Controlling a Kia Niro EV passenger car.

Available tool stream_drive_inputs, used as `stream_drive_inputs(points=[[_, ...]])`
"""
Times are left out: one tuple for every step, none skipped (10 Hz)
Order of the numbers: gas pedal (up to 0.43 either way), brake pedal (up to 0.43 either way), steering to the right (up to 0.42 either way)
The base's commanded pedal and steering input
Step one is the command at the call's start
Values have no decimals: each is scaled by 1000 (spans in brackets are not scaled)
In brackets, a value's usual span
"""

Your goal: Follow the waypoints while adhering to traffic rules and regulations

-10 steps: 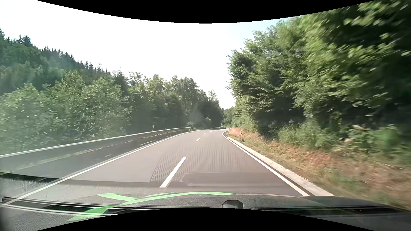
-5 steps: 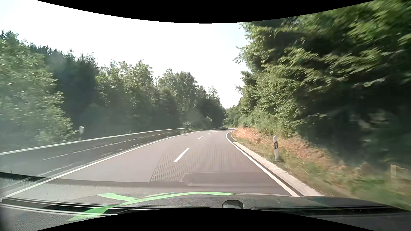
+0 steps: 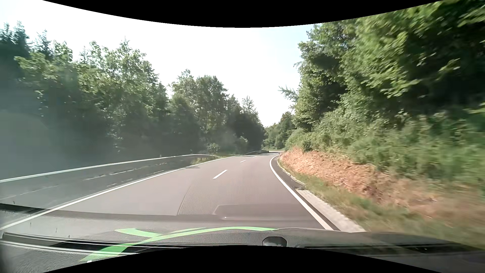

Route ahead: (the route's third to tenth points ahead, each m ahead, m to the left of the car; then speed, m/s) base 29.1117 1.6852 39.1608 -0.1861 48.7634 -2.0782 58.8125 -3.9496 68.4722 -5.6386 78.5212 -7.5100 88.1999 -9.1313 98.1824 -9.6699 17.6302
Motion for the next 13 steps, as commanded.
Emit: stream_drive_inputs(points=[[0, 0, 3], [0, 0, 4], [8, 0, 7], [39, 0, 8], [67, 0, 9], [110, 0, 12], [118, 0, 15], [118, 0, 16], [138, 0, 17], [157, 0, 18], [169, 0, 18], [169, 0, 19], [169, 0, 19]])
